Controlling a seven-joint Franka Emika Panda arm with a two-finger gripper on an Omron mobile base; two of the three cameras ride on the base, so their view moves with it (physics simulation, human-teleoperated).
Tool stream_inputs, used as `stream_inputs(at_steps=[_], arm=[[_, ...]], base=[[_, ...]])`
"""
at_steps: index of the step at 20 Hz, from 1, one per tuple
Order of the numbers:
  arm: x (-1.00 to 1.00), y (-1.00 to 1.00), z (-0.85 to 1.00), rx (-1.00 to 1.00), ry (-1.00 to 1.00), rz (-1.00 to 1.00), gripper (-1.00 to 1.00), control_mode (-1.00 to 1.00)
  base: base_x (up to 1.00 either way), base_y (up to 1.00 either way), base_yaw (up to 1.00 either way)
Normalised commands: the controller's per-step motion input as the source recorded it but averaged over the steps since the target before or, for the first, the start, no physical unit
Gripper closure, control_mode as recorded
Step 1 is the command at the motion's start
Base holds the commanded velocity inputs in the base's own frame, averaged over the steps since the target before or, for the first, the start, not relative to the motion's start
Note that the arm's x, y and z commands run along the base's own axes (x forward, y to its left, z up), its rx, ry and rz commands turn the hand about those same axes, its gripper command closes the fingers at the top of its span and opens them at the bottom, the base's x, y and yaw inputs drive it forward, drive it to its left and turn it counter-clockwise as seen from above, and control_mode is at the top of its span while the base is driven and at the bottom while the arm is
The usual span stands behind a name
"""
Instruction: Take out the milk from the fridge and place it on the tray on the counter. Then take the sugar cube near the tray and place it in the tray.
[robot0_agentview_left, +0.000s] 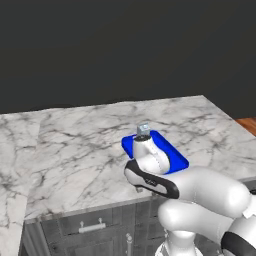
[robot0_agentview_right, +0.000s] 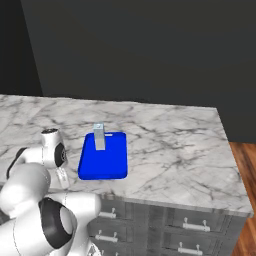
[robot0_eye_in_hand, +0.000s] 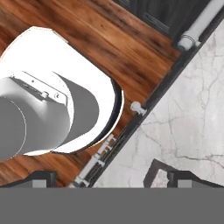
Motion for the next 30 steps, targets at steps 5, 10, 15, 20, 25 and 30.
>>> stream_inputs(at_steps=[5, 10, 15, 20, 25, 30], arm=[[0.27, 0.0, -0.04, 0.01, 0.0, 0.0, -1.0, -1.0], [0.22, 0.06, 0.0, 0.02, 0.0, 0.0, -1.0, -1.0], [0.03, 0.11, 0.0, 0.0, 0.0, 0.0, -1.0, -1.0], [0.0, 0.1, 0.0, 0.0, 0.0, 0.0, -1.0, -1.0], [0.08, 0.07, 0.0, 0.0, 0.0, 0.0, -1.0, -1.0], [0.19, 0.0, -0.01, 0.0, 0.0, 0.0, -1.0, -1.0]], base=[[0.0, 0.0, 0.0], [0.0, 0.0, 0.0], [0.0, 0.0, 0.0], [0.0, 0.0, 0.0], [0.0, 0.0, 0.0], [0.0, 0.0, 0.0]])
